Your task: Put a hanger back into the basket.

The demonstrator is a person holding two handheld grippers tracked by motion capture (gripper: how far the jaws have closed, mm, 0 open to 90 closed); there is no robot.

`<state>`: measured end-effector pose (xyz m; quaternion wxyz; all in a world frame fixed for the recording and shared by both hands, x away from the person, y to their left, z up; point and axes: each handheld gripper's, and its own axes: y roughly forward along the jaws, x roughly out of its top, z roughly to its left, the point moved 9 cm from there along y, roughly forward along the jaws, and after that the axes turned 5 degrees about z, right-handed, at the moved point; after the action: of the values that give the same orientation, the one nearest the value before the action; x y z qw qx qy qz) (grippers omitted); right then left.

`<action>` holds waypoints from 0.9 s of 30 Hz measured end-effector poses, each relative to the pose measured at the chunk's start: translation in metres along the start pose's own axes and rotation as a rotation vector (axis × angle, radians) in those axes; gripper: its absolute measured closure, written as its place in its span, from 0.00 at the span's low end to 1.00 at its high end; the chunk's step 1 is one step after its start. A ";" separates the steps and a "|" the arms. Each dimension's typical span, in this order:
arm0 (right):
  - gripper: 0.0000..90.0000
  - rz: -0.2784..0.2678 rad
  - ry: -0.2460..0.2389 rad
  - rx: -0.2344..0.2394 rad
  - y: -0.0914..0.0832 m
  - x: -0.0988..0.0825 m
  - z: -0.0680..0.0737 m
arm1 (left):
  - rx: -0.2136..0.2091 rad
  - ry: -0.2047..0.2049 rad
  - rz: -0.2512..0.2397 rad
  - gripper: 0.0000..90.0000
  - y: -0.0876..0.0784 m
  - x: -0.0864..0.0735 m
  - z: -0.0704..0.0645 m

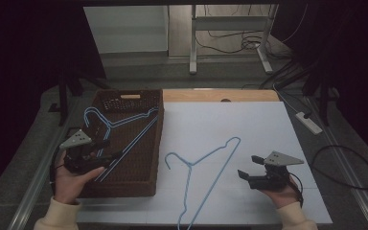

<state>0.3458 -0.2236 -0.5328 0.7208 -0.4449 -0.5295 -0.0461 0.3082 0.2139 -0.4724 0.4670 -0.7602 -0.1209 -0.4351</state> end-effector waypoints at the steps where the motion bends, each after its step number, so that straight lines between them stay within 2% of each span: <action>1: 0.22 -0.003 0.000 -0.002 0.000 0.000 0.000 | 0.001 0.010 0.003 0.37 0.001 -0.002 -0.003; 4: 0.22 -0.004 0.001 0.000 -0.001 0.001 0.000 | -0.013 0.048 0.008 0.36 0.003 -0.005 -0.014; 5: 0.22 -0.004 0.001 0.000 -0.001 0.001 0.000 | -0.013 0.048 0.008 0.36 0.003 -0.005 -0.014; 10: 0.22 -0.005 0.000 0.005 -0.003 0.002 -0.001 | -0.013 0.079 -0.025 0.36 0.007 -0.006 -0.028; 19: 0.20 -0.001 -0.011 0.009 -0.003 0.003 0.001 | -0.021 0.083 -0.023 0.35 0.010 -0.006 -0.031; 27: 0.17 0.033 -0.031 0.015 0.001 0.002 0.007 | -0.017 0.094 -0.031 0.35 0.013 -0.005 -0.034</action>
<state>0.3421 -0.2178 -0.5314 0.7165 -0.4488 -0.5335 -0.0234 0.2943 0.1802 -0.4774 0.4591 -0.7409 -0.1070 -0.4784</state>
